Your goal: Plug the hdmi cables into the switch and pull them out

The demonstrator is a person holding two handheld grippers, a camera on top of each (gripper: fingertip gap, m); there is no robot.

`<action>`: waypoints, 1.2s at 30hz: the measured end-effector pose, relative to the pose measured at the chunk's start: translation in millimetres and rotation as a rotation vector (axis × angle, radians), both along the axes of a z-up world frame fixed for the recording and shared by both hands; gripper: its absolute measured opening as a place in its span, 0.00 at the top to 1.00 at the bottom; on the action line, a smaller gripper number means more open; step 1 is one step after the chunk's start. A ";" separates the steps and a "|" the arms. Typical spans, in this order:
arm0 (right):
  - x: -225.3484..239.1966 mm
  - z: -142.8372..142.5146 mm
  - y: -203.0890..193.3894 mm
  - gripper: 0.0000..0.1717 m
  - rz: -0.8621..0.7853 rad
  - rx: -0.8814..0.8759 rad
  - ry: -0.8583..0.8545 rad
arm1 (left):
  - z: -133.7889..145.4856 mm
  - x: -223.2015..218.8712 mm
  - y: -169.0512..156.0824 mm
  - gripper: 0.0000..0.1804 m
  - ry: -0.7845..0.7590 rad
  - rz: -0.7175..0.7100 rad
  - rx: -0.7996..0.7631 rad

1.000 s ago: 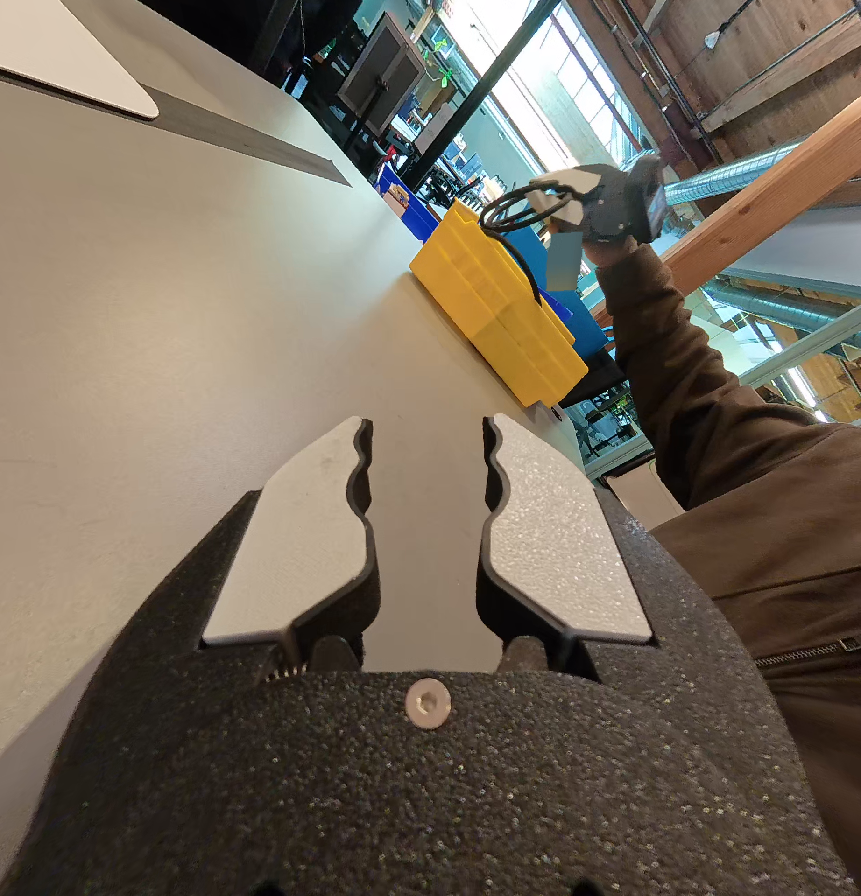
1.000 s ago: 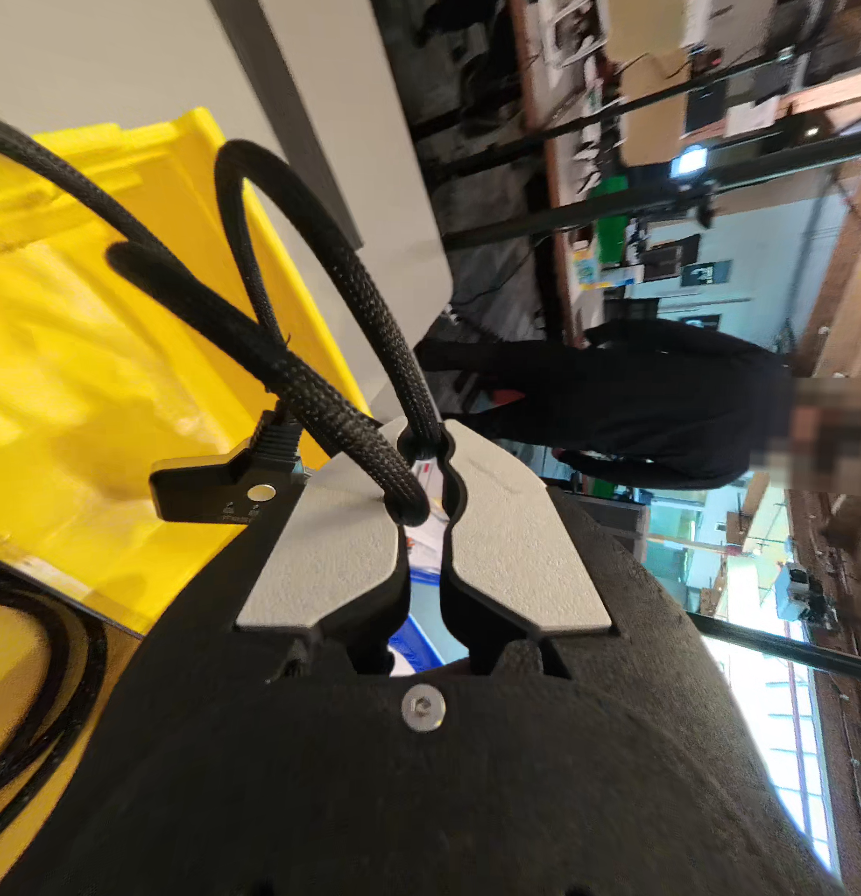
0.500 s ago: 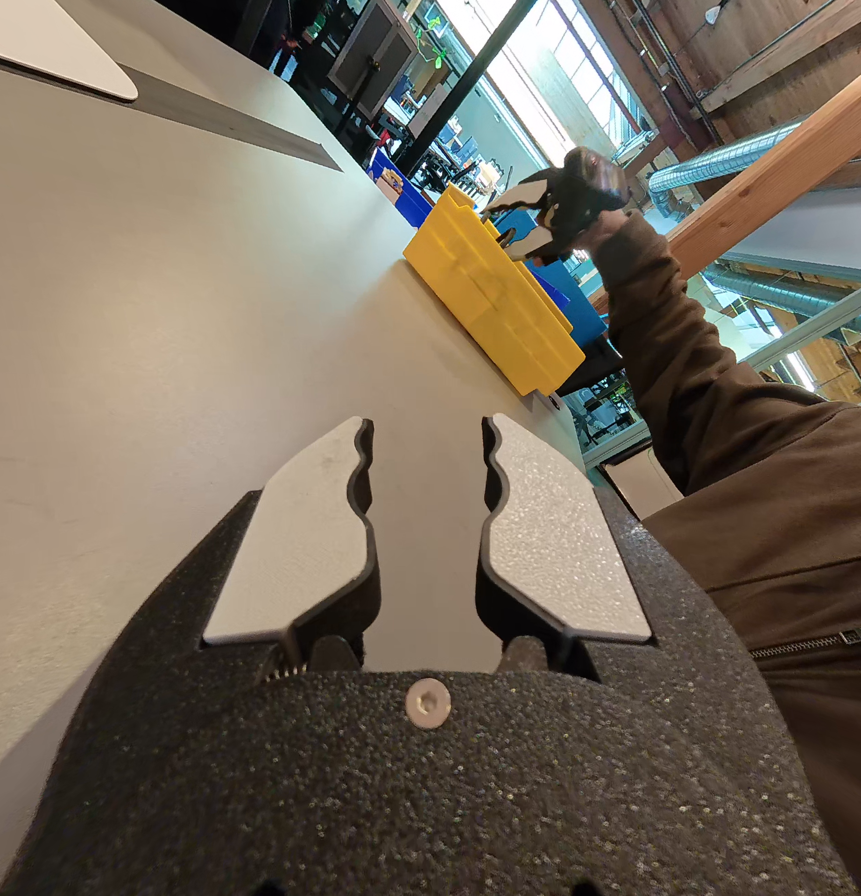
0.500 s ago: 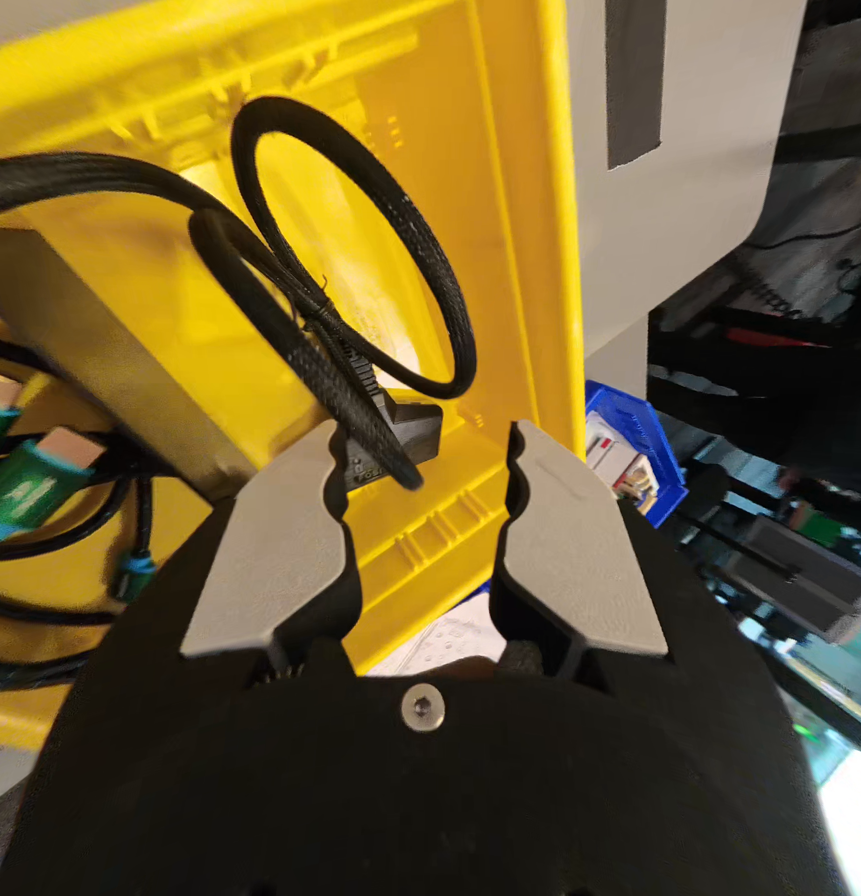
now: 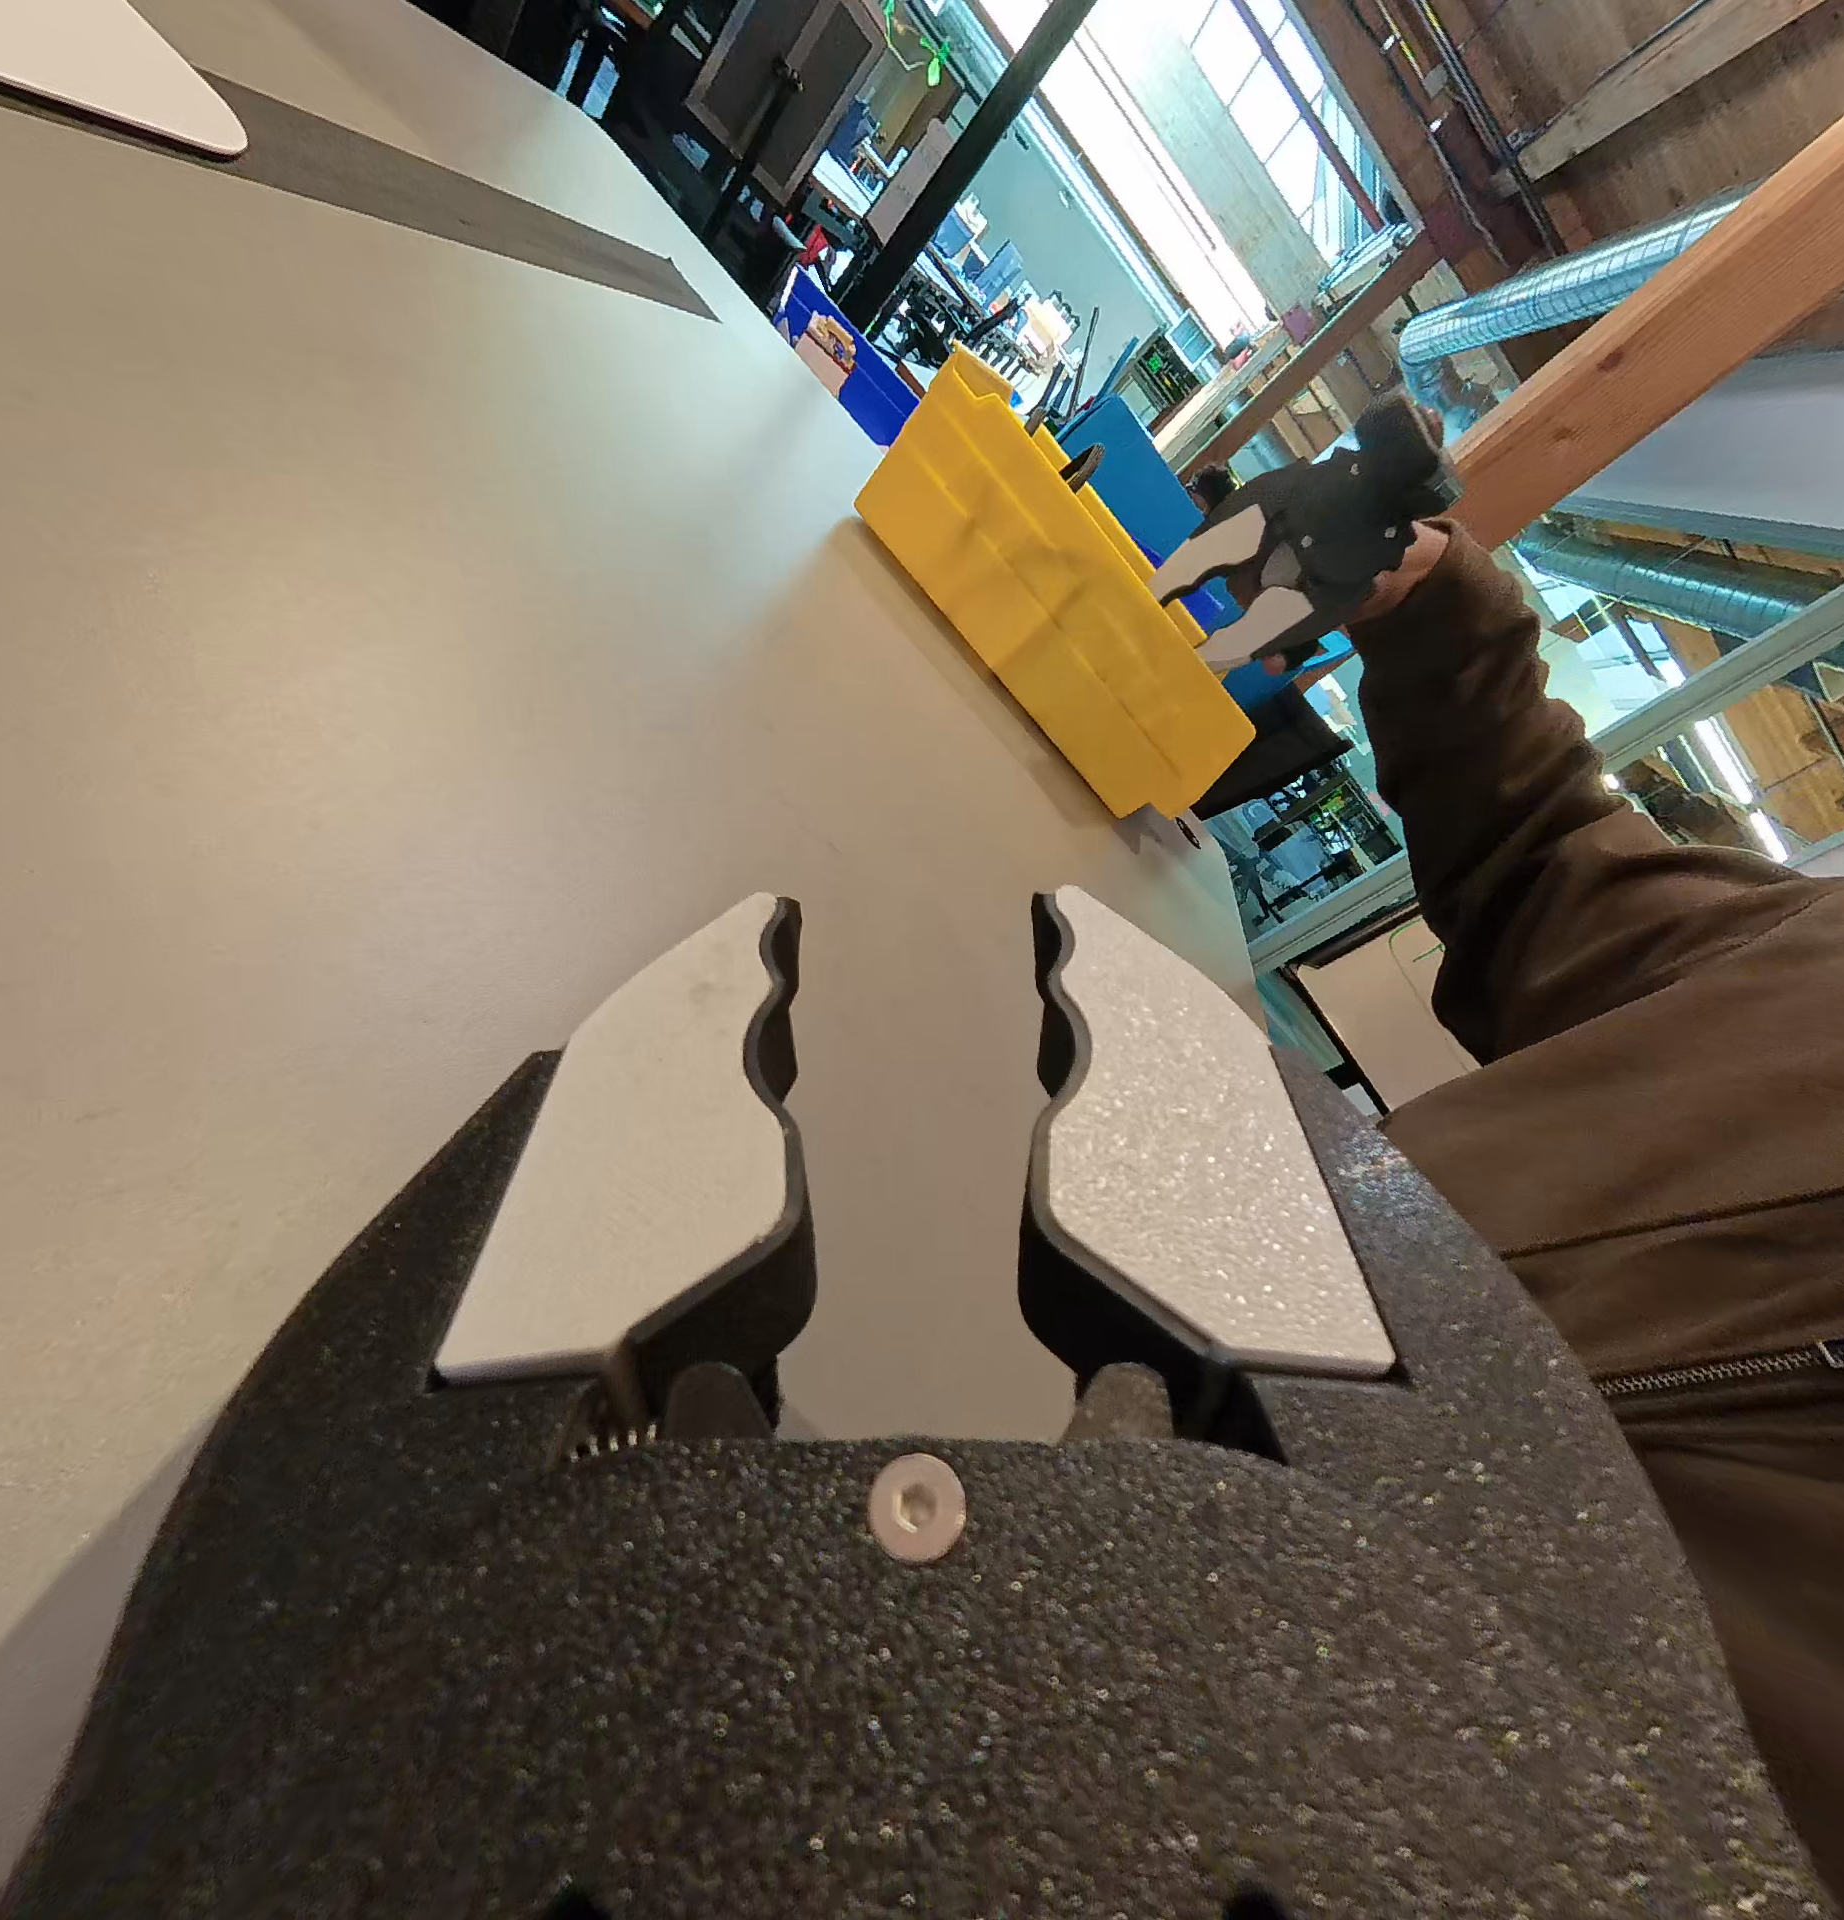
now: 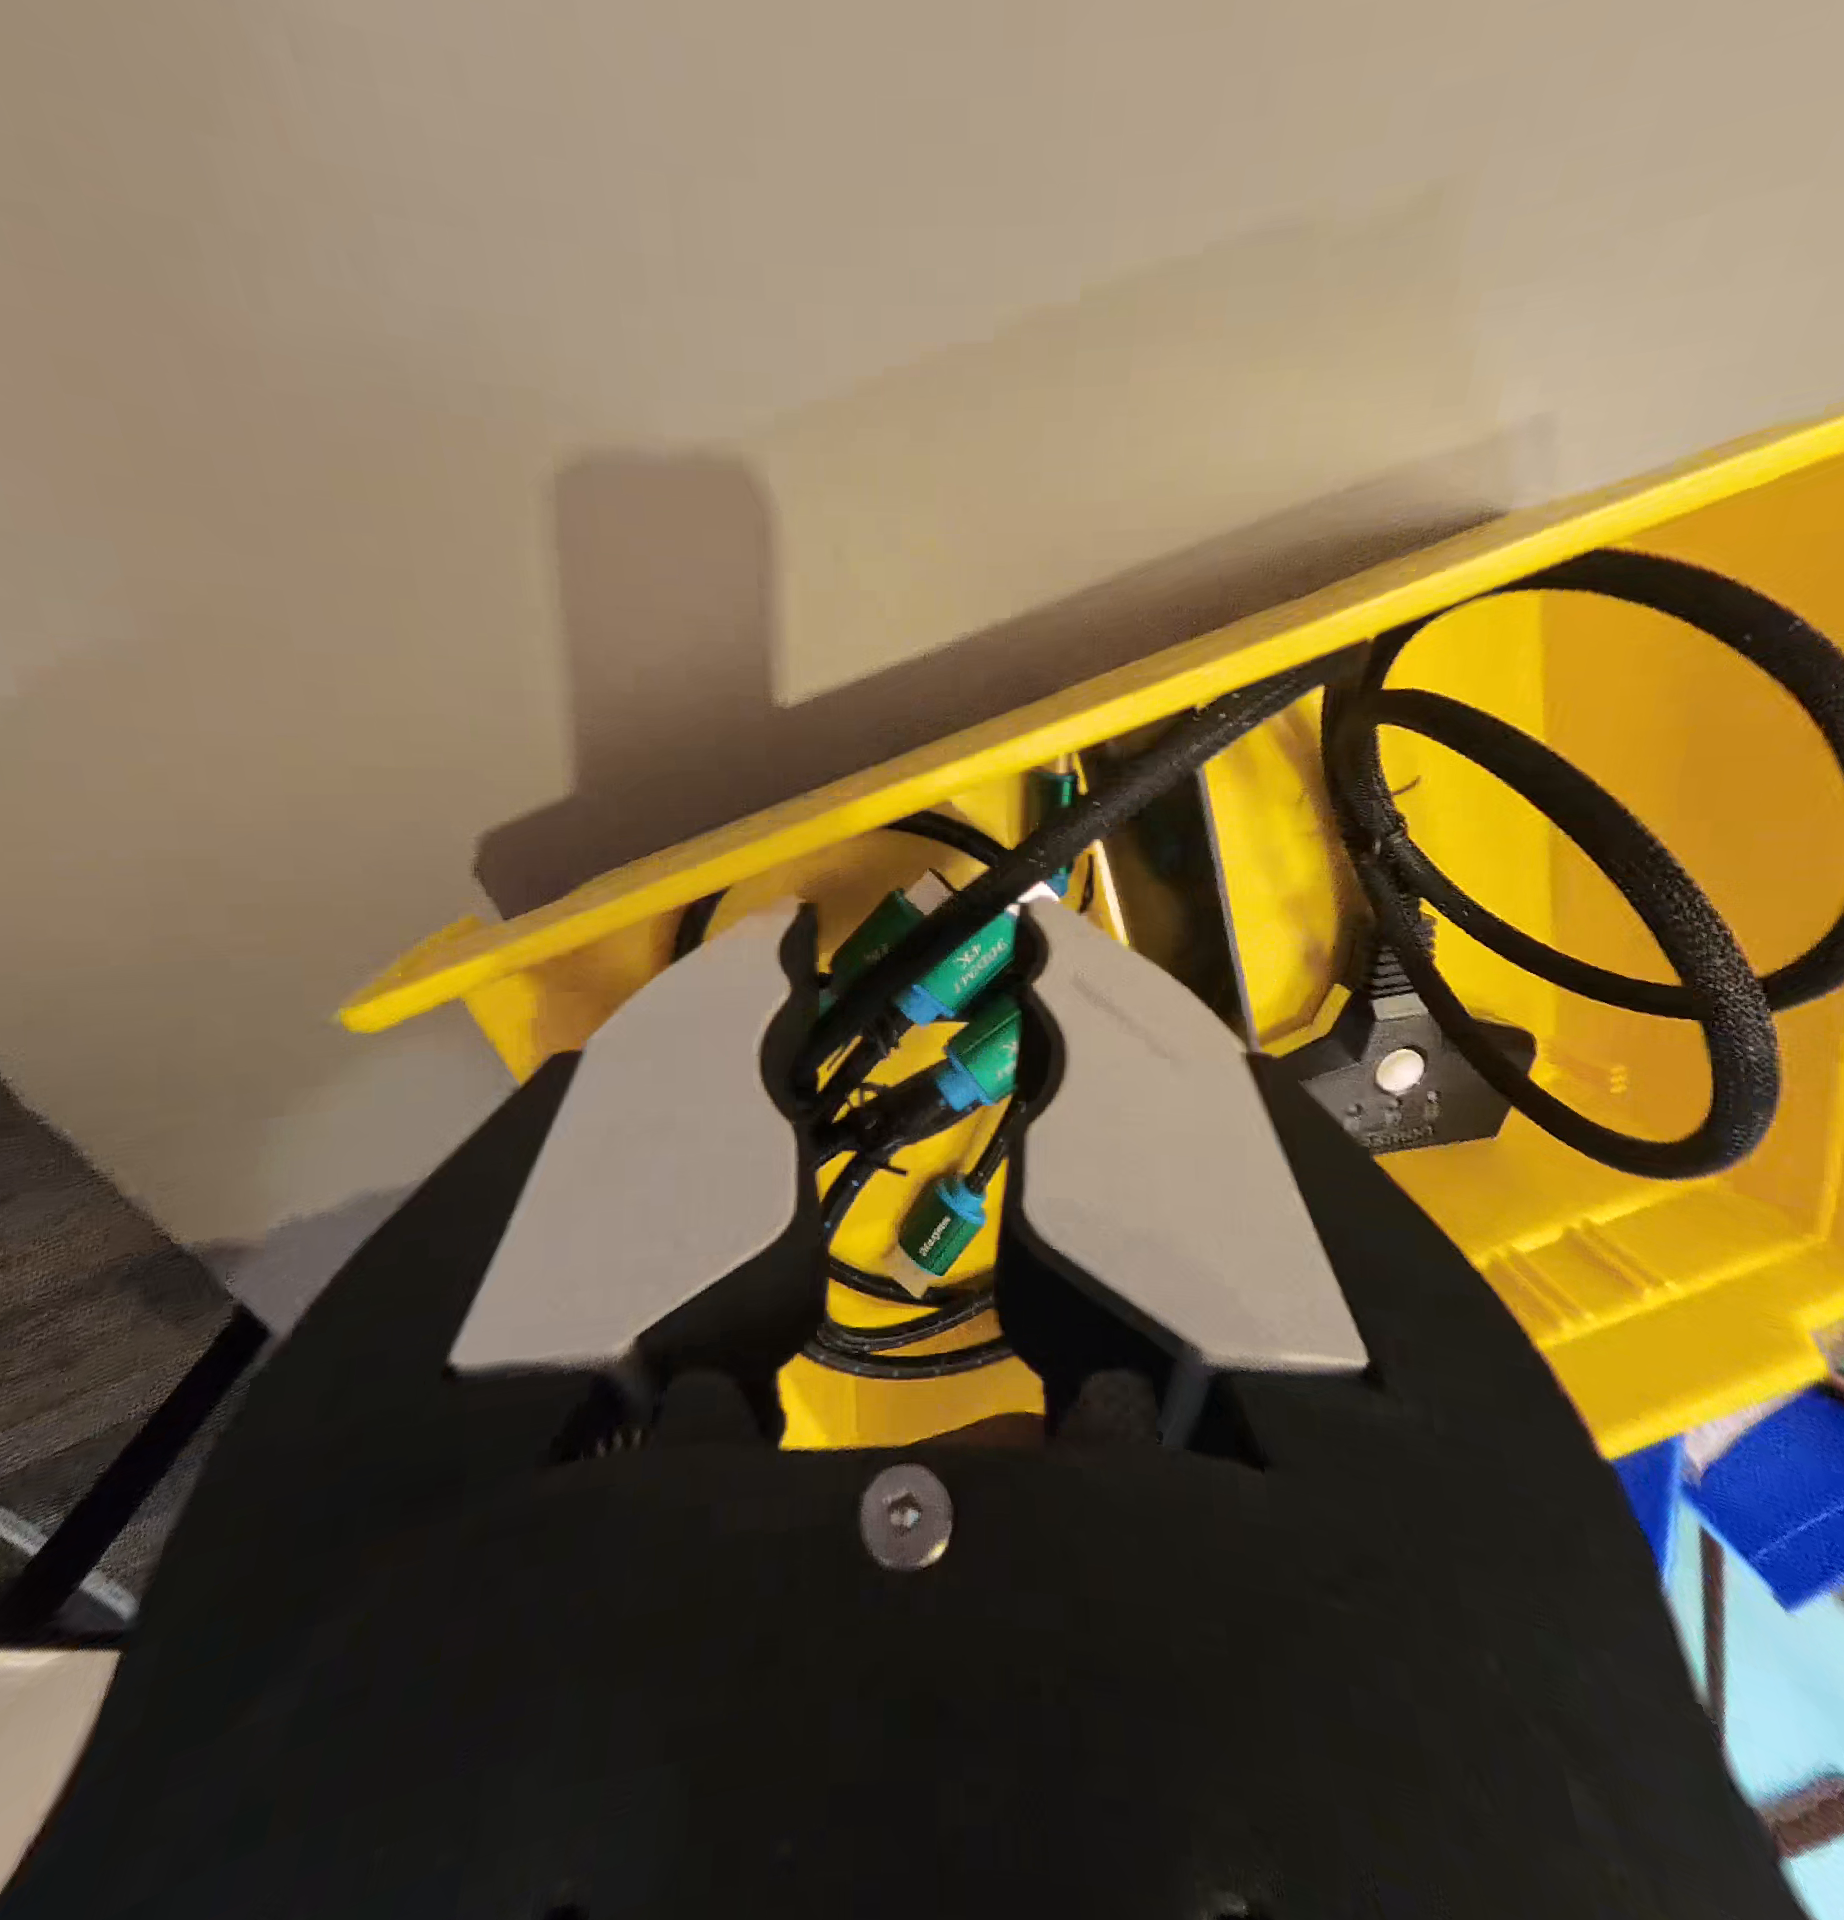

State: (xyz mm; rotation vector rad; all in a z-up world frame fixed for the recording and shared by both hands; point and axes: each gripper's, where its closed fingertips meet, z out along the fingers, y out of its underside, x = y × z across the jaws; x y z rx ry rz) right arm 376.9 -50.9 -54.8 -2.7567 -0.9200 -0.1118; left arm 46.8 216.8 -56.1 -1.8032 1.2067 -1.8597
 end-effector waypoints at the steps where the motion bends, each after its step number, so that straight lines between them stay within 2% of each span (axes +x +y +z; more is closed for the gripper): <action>1: 4.8 -2.4 1.9 0.86 -0.012 -0.002 -0.031 | 0.0 -0.3 -0.1 0.76 0.000 0.002 0.000; 5: 10.9 2.9 1.0 0.88 0.002 -0.058 -0.066 | -0.6 -0.7 -1.6 0.76 0.004 0.001 0.008; 8: 21.0 26.9 3.9 0.88 0.036 -0.091 -0.152 | -1.0 -0.4 -1.7 0.76 0.007 0.000 0.007; 11: 39.8 60.0 14.2 0.88 0.075 -0.116 -0.312 | -1.0 -0.3 -1.3 0.76 0.007 0.000 0.001; 14: 70.5 88.7 30.7 0.95 0.186 -0.150 -0.602 | -1.2 -0.3 -1.6 0.76 0.008 -0.002 0.001; 16: 86.6 96.7 40.7 0.96 0.218 -0.194 -0.726 | -1.3 -0.3 -1.6 0.76 0.008 -0.001 0.001; 17: 88.3 93.7 45.9 0.96 0.241 -0.204 -0.731 | -1.4 -0.4 -1.7 0.76 0.009 -0.002 0.001; 21: 88.7 57.4 55.3 0.96 0.279 -0.215 -0.638 | -2.6 -0.7 -4.1 0.76 0.018 -0.013 0.005; 24: 112.1 31.9 56.4 0.96 0.271 -0.185 -0.645 | -3.0 -0.6 -4.9 0.76 0.020 -0.017 0.006; 26: 124.2 11.6 52.0 0.95 0.239 -0.166 -0.584 | -3.3 -0.6 -5.5 0.76 0.022 -0.023 0.003; 29: 131.5 -12.1 32.1 0.78 0.139 -0.207 -0.430 | -3.1 -0.7 -5.4 0.76 0.021 -0.024 -0.001; 33: 132.4 -2.1 29.6 0.69 -0.005 -0.111 -0.247 | -3.2 -0.7 -5.2 0.76 0.021 -0.023 -0.001; 36: 136.5 15.2 21.2 0.60 -0.055 -0.077 -0.210 | -3.0 -0.7 -5.1 0.76 0.020 -0.020 0.002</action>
